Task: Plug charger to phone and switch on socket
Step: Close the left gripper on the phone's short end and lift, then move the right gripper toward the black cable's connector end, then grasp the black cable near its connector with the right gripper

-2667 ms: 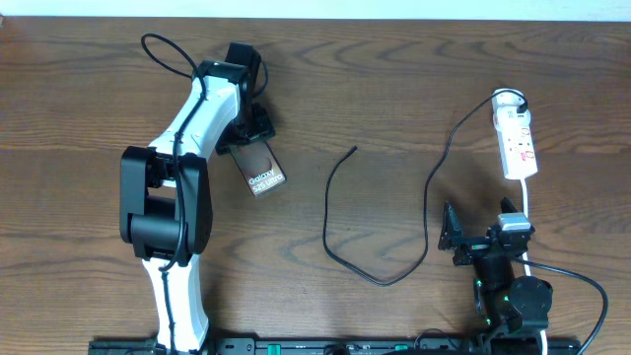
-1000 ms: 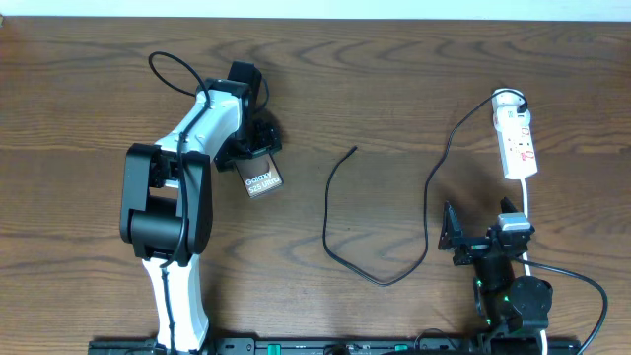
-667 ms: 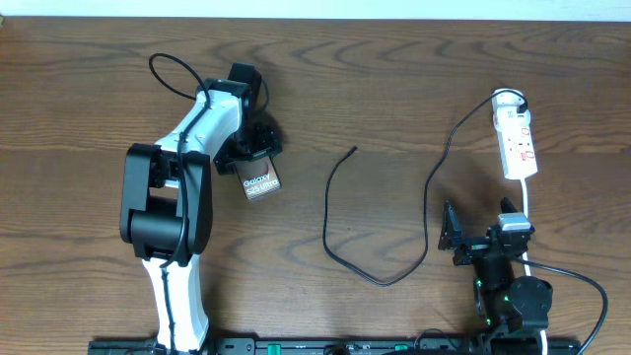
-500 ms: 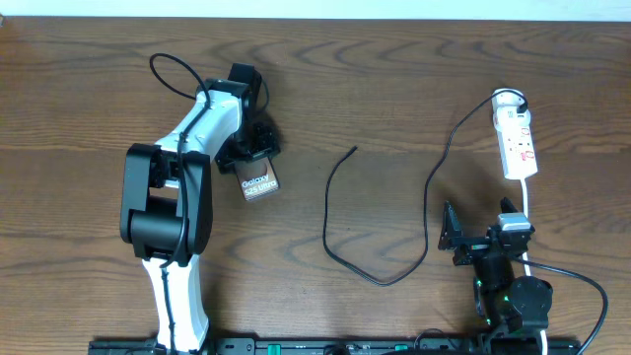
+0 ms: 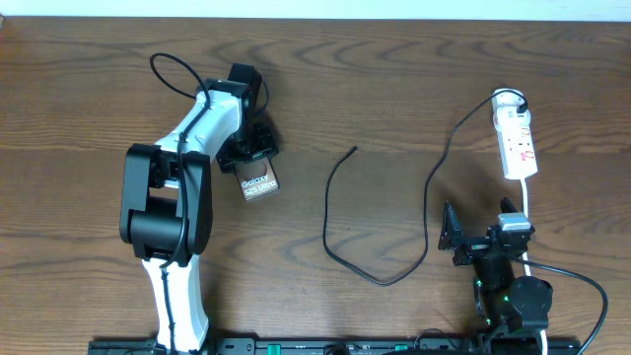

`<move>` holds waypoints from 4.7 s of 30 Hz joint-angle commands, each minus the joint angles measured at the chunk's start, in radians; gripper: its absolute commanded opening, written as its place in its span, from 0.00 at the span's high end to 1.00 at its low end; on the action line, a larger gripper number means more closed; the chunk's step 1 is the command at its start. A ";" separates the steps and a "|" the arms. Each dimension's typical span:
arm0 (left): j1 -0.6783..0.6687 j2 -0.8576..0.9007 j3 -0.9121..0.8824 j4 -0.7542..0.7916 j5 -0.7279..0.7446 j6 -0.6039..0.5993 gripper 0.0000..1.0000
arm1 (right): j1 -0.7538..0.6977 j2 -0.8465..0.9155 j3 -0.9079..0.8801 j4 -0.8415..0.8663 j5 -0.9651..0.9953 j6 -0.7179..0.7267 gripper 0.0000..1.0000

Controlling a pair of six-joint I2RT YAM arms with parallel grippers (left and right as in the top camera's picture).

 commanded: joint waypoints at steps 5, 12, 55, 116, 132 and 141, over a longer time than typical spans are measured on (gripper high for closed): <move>0.006 -0.084 0.030 -0.009 -0.010 0.045 0.34 | -0.002 -0.002 -0.001 -0.003 -0.006 -0.001 0.01; 0.006 -0.222 0.030 -0.034 -0.010 0.029 0.34 | -0.002 -0.002 -0.001 -0.003 -0.006 -0.001 0.01; 0.072 -0.315 0.030 -0.216 0.234 -0.138 0.38 | -0.001 -0.002 -0.001 0.000 -0.007 0.006 0.01; 0.208 -0.316 0.042 -0.193 0.286 -0.138 0.39 | 0.323 1.731 1.538 -0.704 -0.097 0.654 0.39; 0.208 -0.317 0.042 -0.193 0.286 -0.138 0.39 | 0.402 2.044 1.545 -0.641 -0.069 0.877 0.53; 0.208 -0.316 0.042 -0.193 0.286 -0.138 0.39 | 0.429 2.118 1.544 -0.635 -0.070 0.906 0.60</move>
